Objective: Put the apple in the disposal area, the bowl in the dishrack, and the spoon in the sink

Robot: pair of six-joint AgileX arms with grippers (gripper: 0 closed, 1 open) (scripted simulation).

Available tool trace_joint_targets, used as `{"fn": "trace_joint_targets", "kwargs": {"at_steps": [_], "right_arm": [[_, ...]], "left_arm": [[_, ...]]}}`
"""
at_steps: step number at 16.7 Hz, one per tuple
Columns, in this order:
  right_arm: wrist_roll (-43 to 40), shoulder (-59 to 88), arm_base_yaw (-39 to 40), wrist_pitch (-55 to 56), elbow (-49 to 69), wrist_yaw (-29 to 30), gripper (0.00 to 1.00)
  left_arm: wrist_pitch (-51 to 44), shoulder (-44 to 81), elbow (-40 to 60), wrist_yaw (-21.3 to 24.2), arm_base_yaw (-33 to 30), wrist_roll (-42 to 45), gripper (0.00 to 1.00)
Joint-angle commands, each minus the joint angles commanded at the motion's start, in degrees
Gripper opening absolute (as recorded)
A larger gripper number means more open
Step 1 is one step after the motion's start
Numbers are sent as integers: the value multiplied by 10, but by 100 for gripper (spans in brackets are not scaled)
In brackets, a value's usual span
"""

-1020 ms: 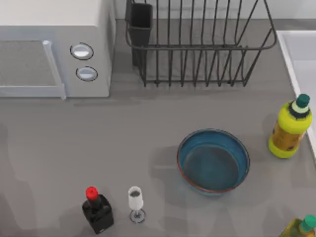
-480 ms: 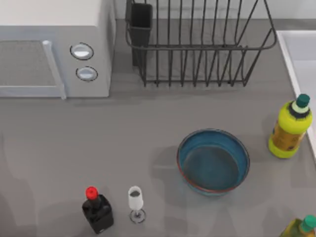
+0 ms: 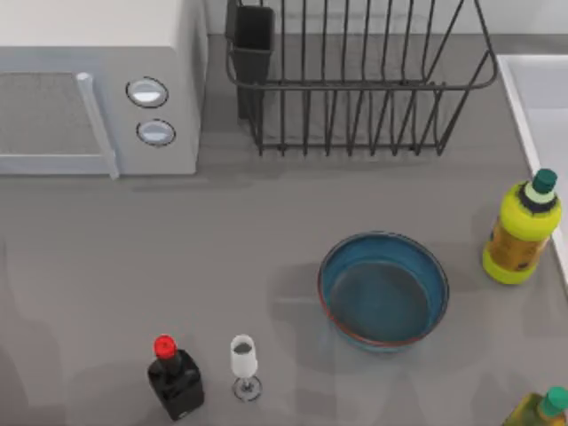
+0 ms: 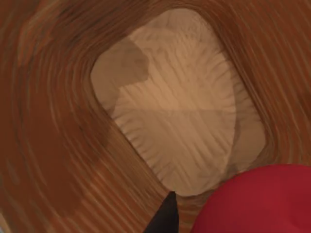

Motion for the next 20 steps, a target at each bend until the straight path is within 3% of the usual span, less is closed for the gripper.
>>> {"fn": "trace_joint_targets", "kwargs": {"at_steps": [4,5,15,20], "right_arm": [[0,0,0,0,0,0,100],[0,0,0,0,0,0,100],[0,0,0,0,0,0,100],[0,0,0,0,0,0,100]], "left_arm": [[0,0,0,0,0,0,98],[0,0,0,0,0,0,100],[2,-2,-2,0,0,-5,100],[45,-34,-47,0,7,-110,100]]}}
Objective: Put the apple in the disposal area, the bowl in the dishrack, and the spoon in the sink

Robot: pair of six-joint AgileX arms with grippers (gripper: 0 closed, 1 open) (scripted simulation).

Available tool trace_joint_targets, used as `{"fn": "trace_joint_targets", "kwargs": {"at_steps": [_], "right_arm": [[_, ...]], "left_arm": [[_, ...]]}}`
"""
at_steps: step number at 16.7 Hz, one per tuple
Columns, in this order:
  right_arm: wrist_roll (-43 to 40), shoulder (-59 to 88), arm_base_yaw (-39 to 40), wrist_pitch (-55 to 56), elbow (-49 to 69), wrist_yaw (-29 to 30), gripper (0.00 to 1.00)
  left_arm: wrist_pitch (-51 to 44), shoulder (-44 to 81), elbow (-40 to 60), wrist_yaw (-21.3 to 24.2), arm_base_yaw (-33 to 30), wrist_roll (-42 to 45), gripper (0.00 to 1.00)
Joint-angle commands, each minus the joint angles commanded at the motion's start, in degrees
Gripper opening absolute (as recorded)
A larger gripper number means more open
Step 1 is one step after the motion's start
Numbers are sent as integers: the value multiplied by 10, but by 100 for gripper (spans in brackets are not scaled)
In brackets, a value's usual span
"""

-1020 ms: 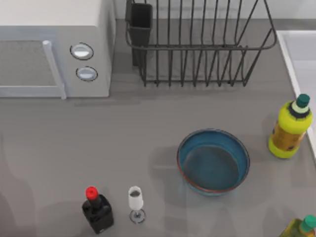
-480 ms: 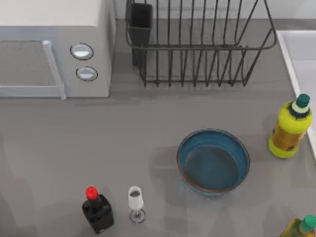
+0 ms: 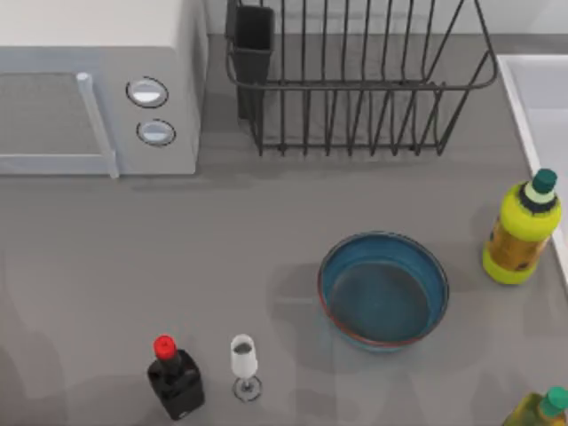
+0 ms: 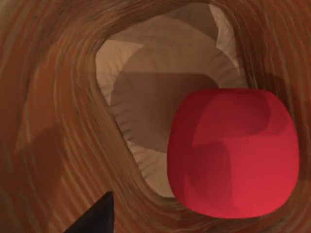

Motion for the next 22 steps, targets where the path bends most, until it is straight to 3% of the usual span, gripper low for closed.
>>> {"fn": "trace_joint_targets", "kwargs": {"at_steps": [4,7,18,22], "right_arm": [[0,0,0,0,0,0,100],[0,0,0,0,0,0,100],[0,0,0,0,0,0,100],[0,0,0,0,0,0,100]], "left_arm": [[69,-62,-69,2,6,-186,100],[135,-129,-135,4,4,-384,100],[375,-433,-368,31,-84,-1319,100],[449,-550,-415,51,-138,-1603,100]]}}
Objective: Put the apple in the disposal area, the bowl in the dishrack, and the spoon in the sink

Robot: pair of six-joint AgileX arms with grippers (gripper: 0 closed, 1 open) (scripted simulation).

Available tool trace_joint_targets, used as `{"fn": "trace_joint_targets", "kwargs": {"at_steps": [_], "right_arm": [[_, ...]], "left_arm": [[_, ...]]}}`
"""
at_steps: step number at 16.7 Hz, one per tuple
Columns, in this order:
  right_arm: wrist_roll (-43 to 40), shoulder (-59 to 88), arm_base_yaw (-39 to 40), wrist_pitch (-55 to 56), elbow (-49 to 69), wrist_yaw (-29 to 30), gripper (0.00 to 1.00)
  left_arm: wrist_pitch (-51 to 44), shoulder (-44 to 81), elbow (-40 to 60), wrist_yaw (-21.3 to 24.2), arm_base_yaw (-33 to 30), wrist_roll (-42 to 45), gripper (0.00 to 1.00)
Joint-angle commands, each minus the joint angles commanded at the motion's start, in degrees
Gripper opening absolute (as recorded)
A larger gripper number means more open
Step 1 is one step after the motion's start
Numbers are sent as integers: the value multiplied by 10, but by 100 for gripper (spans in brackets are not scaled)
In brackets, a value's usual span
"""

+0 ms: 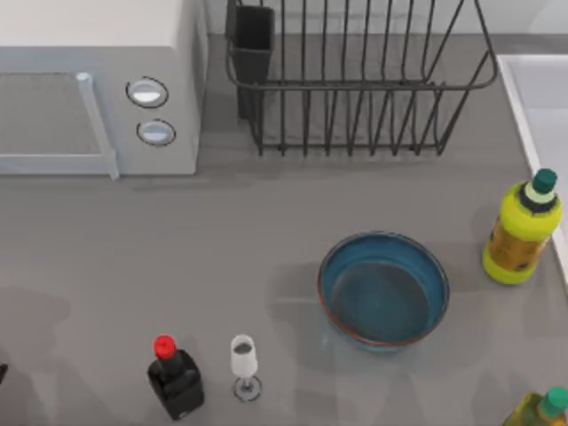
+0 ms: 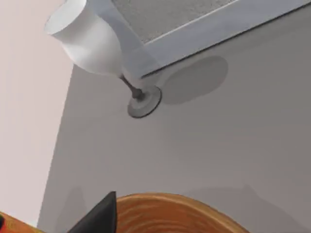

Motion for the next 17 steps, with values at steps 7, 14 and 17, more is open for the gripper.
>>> {"fn": "trace_joint_targets", "kwargs": {"at_steps": [7,14,17], "right_arm": [[0,0,0,0,0,0,100],[0,0,0,0,0,0,100],[2,6,2,-5,6,0,100]], "left_arm": [[86,-150,-29,28,-79,-283,100],[97,-169,-30,31,-90,-314,100],[97,-169,-30,31,-90,-314,100]]}}
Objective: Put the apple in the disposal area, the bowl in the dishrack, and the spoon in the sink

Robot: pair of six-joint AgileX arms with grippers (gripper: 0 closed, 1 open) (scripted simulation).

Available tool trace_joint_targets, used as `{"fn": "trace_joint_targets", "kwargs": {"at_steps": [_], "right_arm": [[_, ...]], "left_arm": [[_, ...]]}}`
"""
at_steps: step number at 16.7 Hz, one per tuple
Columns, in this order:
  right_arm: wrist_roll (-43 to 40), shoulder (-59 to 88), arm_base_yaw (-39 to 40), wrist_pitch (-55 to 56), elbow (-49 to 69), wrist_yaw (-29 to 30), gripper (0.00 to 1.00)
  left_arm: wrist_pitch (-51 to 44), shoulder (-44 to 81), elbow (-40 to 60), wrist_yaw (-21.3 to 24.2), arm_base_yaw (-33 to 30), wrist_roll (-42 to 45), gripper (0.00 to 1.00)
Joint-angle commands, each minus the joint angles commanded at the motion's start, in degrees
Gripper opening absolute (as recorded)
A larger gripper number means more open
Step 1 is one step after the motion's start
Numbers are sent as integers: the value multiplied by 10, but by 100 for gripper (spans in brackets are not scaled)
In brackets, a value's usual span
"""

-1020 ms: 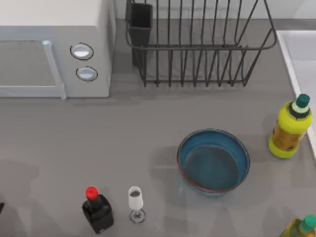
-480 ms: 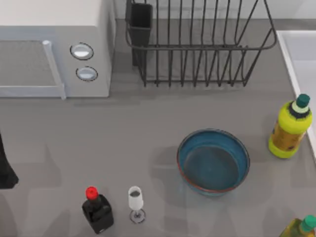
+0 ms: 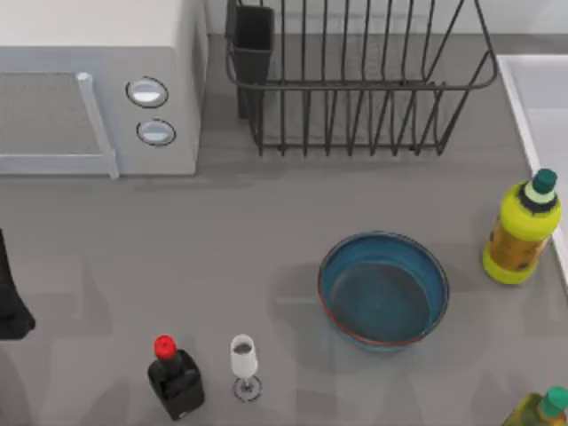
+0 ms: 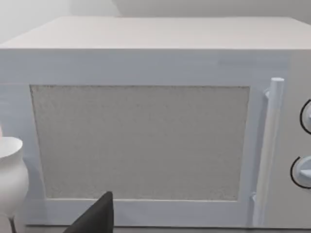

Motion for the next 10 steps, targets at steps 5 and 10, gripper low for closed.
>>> {"fn": "trace_joint_targets", "kwargs": {"at_steps": [5,10], "right_arm": [[41,120,39,-96,112,1,100],[111,381,107,-262,319,1,100]], "left_arm": [[0,0,0,0,0,0,100],[0,0,0,0,0,0,100]]}}
